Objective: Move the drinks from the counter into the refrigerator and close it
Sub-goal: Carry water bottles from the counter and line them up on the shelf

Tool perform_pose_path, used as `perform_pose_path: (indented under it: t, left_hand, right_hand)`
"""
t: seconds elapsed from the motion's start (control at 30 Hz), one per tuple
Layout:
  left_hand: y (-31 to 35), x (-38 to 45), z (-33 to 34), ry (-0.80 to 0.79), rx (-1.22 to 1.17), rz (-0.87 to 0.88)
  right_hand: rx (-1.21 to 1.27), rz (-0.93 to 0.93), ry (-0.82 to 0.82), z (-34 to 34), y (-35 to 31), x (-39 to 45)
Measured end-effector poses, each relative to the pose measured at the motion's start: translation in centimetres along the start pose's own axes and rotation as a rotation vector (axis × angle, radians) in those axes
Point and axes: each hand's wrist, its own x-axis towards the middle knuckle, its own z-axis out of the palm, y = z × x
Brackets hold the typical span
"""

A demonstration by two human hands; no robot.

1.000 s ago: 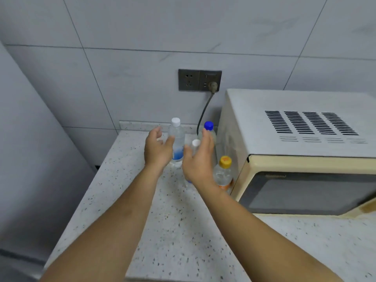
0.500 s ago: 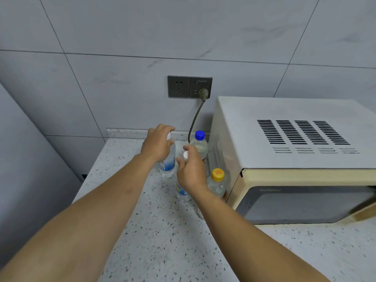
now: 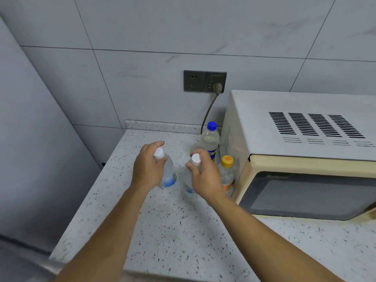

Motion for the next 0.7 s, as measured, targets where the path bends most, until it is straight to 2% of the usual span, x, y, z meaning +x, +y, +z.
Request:
perform_pose_path:
  t: [0.2, 0.3, 0.53, 0.7]
  left_hand:
    - [-1.3, -5.4, -2.9, 0.021, -0.042, -0.084]
    - [-2.3, -7.0, -2.6, 0.0, -0.071, -0.085]
    - [-6.0, -9.0, -0.4, -0.211, -0.315, -0.255]
    - [-9.2, -10.2, 1.2, -0.23, -0.342, -0.393]
  right_hand:
    - [0.069, -0.075, -0.054, 0.7, 0.0, -3.3]
    - [0.11, -0.122, -0.005, 1.5, 0.6, -4.3]
    - [0.162, 0.078, -0.032, 3.0, 3.6, -6.3]
    - [0.152, 0.252, -0.007, 4.3, 5.1, -7.0]
